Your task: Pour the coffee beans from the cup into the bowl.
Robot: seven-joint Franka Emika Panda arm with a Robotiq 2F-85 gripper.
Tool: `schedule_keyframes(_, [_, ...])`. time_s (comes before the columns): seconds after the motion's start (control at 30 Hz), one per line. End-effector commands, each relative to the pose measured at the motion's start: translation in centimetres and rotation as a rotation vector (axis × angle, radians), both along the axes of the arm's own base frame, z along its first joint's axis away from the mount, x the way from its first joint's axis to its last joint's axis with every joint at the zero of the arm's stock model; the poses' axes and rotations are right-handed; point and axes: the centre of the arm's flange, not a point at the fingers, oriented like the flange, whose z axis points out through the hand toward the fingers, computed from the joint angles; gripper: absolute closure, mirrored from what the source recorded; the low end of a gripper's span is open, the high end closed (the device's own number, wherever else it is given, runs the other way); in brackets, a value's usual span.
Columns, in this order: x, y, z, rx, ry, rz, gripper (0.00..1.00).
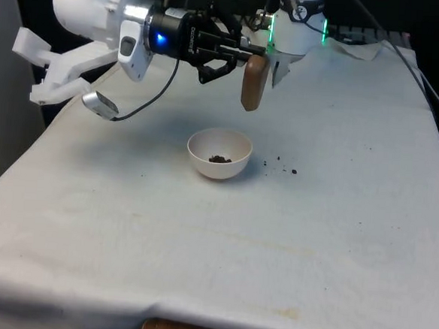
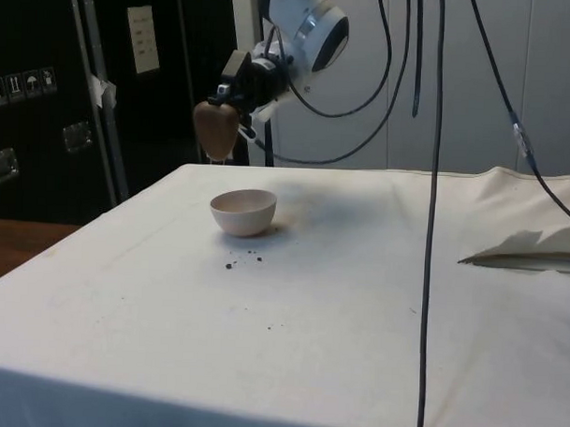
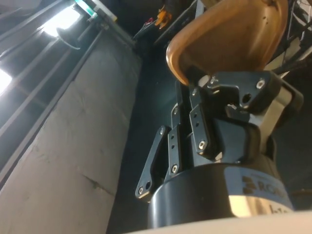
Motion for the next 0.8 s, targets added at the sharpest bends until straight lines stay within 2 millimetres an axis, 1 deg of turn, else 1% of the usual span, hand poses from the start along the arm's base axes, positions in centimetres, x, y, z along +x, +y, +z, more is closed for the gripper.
schedule_keyframes(0.0, [0.0,0.2,0.3,-0.027,0.002,-0.007,1.00])
schedule_keyframes(0.07, [0.0,0.1,0.1,-0.011,-0.001,0.004,1.00])
schedule_keyframes(0.1, [0.0,0.4,0.5,-0.036,-0.001,-0.004,1.00])
schedule_keyframes(0.23, [0.0,0.8,0.8,-0.060,-0.007,0.007,1.00])
schedule_keyframes(0.4, [0.2,1.1,1.0,-0.064,-0.015,0.029,1.00])
schedule_keyframes(0.63, [0.4,1.6,1.7,-0.114,-0.020,0.033,1.00])
schedule_keyframes(0.7, [0.5,1.7,1.5,-0.100,-0.023,0.047,1.00])
schedule_keyframes(0.77, [0.5,1.9,1.9,-0.134,-0.025,0.041,1.00])
